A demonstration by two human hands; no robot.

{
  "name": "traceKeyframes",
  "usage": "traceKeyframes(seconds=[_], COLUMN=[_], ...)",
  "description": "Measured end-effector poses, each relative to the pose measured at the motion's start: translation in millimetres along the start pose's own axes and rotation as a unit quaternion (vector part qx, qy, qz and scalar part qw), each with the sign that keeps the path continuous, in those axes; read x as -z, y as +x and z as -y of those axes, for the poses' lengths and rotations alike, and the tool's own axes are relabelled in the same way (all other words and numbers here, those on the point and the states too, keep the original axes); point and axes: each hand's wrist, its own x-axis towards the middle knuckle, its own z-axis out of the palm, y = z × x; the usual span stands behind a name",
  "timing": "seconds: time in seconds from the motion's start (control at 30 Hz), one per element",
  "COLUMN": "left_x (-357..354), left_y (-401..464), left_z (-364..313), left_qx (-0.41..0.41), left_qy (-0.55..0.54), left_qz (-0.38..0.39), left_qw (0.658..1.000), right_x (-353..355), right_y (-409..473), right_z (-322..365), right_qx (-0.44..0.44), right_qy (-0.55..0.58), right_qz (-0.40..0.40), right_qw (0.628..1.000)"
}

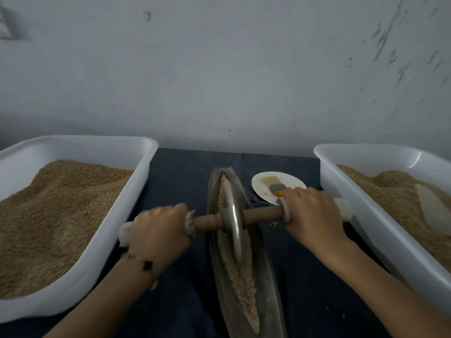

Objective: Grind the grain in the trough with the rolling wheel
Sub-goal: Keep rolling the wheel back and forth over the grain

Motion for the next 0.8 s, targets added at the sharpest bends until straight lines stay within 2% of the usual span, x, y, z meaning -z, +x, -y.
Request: traceKeyframes(seconds=[0.1,0.2,0.33,0.57,0.8], left_x=[-10,-14,-12,7,28], left_y=[30,46,46,29,-36], left_z=[3,2,-2,-14,-7], left_qx=[0.008,0.013,-0.010,-0.045,-0.118], left_qy=[-0.025,0.010,0.073,0.078,-0.010], left_qz=[-0.016,-0.032,-0.064,-0.074,-0.076], left_qw=[1.000,0.999,0.995,0.993,0.990], right_x=[-18,-31,-37,-21,32], right_y=[30,44,32,-1,-51], right_z=[-2,-5,-9,-7,-3], right_qx=[-0.017,-0.035,-0.055,-0.072,-0.010], right_qy=[-0.032,-0.025,-0.010,0.032,0.011], right_qz=[0.022,0.052,0.059,0.083,0.012], right_qw=[0.999,0.998,0.997,0.993,1.000])
